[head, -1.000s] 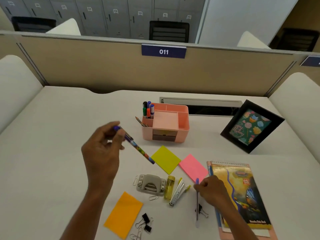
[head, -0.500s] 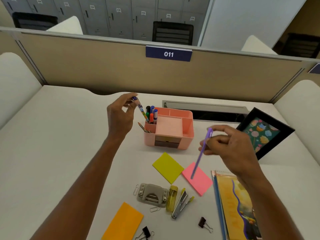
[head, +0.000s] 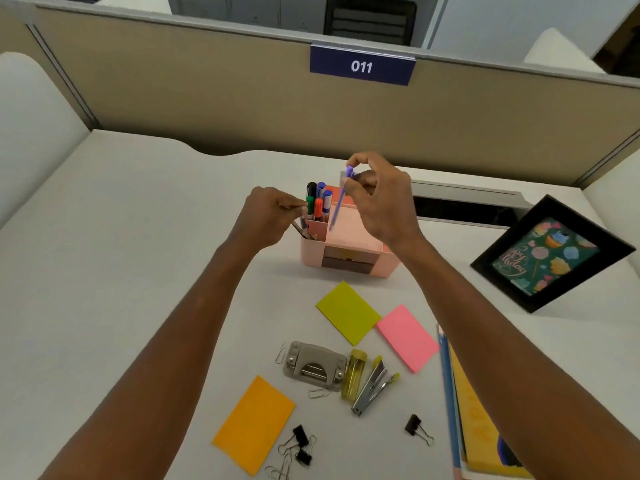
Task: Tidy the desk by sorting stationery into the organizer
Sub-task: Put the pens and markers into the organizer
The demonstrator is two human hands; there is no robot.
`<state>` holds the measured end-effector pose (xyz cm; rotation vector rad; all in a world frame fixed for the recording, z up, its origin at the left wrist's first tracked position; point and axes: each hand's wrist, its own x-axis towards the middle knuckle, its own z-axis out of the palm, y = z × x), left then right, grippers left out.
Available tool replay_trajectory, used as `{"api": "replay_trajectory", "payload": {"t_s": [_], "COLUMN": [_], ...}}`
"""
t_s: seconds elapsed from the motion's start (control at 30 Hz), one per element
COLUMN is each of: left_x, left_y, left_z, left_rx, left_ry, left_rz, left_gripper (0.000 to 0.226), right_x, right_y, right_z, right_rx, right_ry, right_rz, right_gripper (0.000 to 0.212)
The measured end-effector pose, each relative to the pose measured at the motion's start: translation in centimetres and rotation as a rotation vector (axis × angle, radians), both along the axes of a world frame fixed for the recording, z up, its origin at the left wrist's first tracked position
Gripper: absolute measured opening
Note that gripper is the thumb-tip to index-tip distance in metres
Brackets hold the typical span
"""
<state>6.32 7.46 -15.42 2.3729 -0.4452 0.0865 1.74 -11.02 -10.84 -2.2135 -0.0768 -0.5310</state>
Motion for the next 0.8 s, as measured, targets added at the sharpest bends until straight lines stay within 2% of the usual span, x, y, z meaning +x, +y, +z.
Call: {"api": "replay_trajectory", "payload": {"t_s": [0.2, 0.4, 0.67, 0.8], "left_x": [0.2, -0.1, -0.8, -1.2], "left_y": [0.7, 1.2, 1.4, 1.9], "left_z": [0.7, 0.6, 0.3, -0.6], "left_rx": [-0.019, -0.044, 0.012, -0.052], "left_ry": [0.078, 0.063, 0.146, 0.184], "left_rz": [0.002, 0.023, -0.086, -0.089], "left_gripper": [0.022, 0.02, 0.02, 0.021], "right_x": [1.4, 2.4, 2.6, 2.4], "right_y": [2.0, 2.8, 3.5, 3.5], "right_z": [-2.3, -3.6, -5.5, -6.0], "right_rx": [-0.147, -0.235, -0.326, -0.296], "right_ry": [0.004, -0.019, 0.102, 0.155], "right_rz": [0.109, 0.149, 0.217, 0.252], "right_gripper": [0.011, 0.009, 0.009, 0.007]}}
